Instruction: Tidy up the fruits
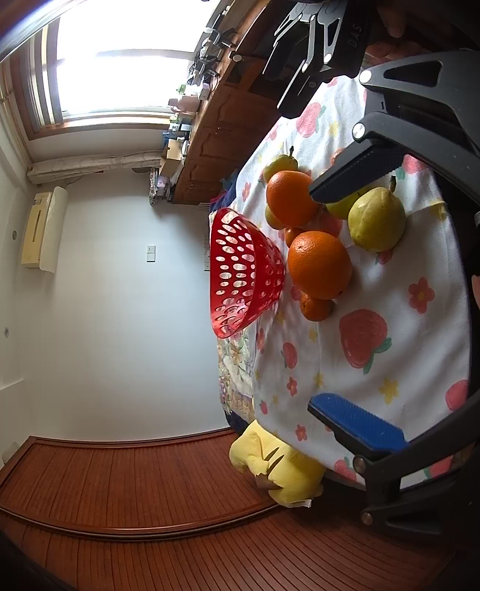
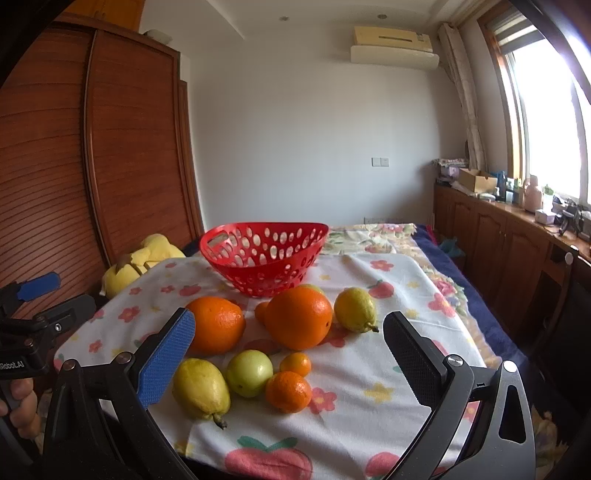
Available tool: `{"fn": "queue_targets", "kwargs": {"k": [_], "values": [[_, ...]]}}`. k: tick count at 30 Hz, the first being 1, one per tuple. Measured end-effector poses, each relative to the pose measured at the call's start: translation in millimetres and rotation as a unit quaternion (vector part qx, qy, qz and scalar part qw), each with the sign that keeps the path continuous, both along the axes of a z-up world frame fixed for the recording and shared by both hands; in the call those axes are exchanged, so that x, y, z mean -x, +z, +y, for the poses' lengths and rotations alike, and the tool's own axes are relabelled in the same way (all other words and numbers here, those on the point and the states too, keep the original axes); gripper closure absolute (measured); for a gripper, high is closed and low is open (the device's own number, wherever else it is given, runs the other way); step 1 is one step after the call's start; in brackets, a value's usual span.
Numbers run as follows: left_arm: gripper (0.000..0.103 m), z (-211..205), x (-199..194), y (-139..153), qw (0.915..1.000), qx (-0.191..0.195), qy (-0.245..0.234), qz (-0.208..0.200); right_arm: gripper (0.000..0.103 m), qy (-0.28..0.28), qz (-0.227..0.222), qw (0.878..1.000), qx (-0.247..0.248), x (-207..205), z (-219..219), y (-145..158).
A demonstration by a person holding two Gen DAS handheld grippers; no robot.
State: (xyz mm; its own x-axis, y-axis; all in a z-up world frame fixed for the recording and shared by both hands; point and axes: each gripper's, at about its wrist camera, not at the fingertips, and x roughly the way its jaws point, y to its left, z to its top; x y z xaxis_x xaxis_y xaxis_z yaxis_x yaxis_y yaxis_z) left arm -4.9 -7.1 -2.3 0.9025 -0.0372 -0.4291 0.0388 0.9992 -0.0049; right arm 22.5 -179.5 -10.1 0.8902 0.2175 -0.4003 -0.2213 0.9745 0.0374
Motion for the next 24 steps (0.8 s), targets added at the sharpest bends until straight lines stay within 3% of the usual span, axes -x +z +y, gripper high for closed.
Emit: {"fn": "queue_targets", "kwargs": {"k": [13, 24], "values": [[0.000, -5, -20, -40, 0.9982, 0.015, -0.022, 0.054, 0.000, 0.010, 0.042, 0.999, 0.008, -15, 0, -30], [0.003, -25, -50, -66, 0.9910, 0.025, -0.078, 0.106, 0.002, 0.036, 0.087, 0.995, 0.013, -43, -8, -51]]}}
